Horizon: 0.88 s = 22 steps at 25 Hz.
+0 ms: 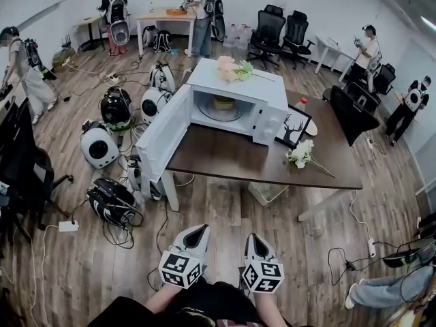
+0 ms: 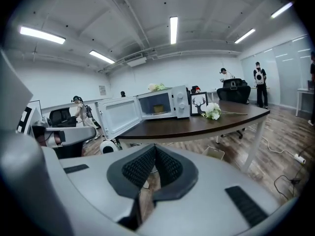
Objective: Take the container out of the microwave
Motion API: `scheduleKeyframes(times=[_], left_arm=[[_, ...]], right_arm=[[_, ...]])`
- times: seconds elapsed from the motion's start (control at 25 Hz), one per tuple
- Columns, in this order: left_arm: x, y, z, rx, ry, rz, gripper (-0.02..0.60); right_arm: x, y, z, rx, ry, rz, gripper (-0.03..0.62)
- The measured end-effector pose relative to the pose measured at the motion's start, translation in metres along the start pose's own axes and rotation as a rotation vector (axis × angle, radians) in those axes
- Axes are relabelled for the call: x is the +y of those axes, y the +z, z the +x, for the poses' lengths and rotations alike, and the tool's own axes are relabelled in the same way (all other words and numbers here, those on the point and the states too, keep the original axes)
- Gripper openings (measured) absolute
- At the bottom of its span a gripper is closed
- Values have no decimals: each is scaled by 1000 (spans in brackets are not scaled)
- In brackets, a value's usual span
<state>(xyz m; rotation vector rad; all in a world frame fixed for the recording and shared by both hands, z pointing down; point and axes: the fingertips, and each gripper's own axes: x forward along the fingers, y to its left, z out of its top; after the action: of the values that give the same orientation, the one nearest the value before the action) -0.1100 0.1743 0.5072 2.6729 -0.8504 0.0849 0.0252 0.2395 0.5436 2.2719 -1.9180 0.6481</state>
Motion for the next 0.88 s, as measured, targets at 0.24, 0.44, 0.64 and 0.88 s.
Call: scheduleKeyframes(times=[0.24, 0.44, 0.64, 0.88], left_arm=[[19, 4, 16, 18, -15, 11, 9], [31, 7, 21, 20, -9, -4, 9], [47, 10, 27, 22, 40, 0, 9], [71, 19, 52, 14, 118, 3, 9]], right_arm=[[14, 3, 24, 4, 22, 27, 8], [23, 3, 38, 28, 51, -46, 8], [31, -1, 58, 52, 98, -66, 8], [30, 12, 102, 66, 175, -81, 8]])
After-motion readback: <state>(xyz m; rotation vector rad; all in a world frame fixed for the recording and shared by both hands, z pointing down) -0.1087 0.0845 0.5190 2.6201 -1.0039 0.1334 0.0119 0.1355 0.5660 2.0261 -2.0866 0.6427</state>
